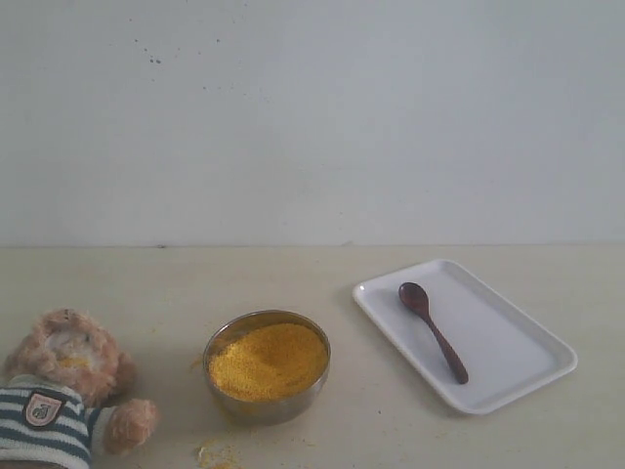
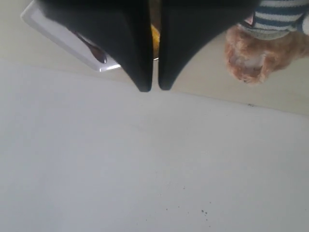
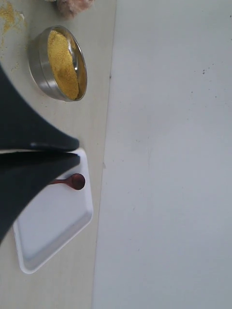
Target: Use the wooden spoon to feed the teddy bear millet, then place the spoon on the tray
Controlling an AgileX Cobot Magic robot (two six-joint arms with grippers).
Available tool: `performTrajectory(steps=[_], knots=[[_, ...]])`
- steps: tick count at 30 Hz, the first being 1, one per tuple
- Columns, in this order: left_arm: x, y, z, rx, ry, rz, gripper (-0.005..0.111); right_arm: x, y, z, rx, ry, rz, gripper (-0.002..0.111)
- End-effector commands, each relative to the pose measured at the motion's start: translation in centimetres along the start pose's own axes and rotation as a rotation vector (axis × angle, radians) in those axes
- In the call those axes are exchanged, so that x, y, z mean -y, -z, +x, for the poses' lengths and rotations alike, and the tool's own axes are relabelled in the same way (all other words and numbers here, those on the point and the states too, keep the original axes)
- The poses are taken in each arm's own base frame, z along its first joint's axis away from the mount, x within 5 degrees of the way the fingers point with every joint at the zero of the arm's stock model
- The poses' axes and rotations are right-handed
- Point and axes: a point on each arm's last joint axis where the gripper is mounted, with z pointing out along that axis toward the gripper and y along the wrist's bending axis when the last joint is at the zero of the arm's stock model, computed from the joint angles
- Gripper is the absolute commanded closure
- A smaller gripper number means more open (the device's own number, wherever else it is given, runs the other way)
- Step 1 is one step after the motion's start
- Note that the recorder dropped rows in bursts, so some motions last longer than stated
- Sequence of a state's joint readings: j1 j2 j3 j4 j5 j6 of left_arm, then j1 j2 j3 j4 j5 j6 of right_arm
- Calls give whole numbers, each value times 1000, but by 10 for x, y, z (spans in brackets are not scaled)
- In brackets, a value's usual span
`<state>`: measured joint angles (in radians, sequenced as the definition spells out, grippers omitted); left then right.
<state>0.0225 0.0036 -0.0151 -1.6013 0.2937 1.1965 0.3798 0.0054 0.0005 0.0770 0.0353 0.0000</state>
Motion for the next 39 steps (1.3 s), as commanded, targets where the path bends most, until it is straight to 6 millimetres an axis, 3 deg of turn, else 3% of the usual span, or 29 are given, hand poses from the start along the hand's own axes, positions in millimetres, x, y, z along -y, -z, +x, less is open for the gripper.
performTrajectory(steps=[1, 13, 17, 23, 32, 39], knots=[[1, 2, -5, -75, -19, -46, 103, 0, 0, -1, 12, 2, 0, 108], [-12, 5, -8, -116, -135, -209, 103, 0, 0, -1, 12, 2, 0, 108], [-21, 4, 1, -68, -134, -249, 103, 0, 0, -1, 12, 2, 0, 108], [-26, 4, 9, -78, -147, -265, 103, 0, 0, -1, 12, 2, 0, 108], [-29, 4, 4, -36, -189, -299, 103, 0, 0, -1, 12, 2, 0, 108], [-31, 5, 12, -128, -185, -315, 103, 0, 0, -1, 12, 2, 0, 108]])
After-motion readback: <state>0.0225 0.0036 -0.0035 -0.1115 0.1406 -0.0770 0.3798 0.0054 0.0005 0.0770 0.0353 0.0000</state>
